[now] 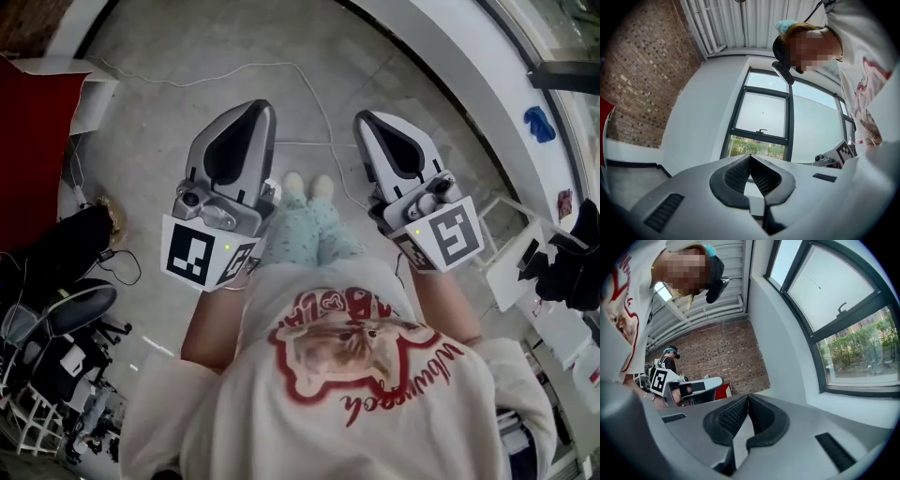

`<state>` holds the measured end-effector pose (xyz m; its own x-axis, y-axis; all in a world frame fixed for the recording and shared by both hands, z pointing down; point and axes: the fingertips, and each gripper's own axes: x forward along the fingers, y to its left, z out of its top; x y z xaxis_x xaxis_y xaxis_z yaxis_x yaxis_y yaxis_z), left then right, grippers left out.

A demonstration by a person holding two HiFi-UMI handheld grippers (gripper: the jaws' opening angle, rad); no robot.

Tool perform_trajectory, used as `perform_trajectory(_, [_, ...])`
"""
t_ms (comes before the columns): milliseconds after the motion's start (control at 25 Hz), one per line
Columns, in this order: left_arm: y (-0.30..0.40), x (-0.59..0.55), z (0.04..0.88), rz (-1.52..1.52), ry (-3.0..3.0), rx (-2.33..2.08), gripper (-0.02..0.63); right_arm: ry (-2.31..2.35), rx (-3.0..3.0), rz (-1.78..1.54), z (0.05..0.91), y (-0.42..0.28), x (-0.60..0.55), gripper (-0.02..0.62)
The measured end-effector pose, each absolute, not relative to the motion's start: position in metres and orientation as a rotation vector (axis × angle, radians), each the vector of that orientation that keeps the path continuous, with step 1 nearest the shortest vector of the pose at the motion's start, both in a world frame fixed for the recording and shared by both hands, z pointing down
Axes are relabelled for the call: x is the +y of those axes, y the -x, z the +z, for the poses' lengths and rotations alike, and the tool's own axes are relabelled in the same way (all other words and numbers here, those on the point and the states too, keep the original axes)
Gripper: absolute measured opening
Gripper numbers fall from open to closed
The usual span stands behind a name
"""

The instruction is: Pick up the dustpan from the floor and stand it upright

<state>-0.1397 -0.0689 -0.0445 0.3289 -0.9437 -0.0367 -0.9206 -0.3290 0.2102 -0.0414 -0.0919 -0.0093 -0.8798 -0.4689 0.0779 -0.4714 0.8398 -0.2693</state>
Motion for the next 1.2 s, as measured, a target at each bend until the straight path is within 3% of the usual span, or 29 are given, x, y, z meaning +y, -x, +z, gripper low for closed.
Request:
perform_trajectory(680, [0.228,-0.057,0.127,-0.118,-2.239,-1.751,0.003,-0.31,-2.892,0.428,0.196,0.181,-0.052,0.028])
perform_trajectory(800, [0.233,-0.054,0.153,-0.125,-2.197,-1.763,0.003,-0.266,-2.832,0.466,0.238,0.182,-0.045,0.118])
perform_trajectory(1200, [0.243,-0.048,0.236,-0.174,-2.115,-1.776,0.003,0.014,-2.662,0.324,0.378,0.198,-0.02,0.16])
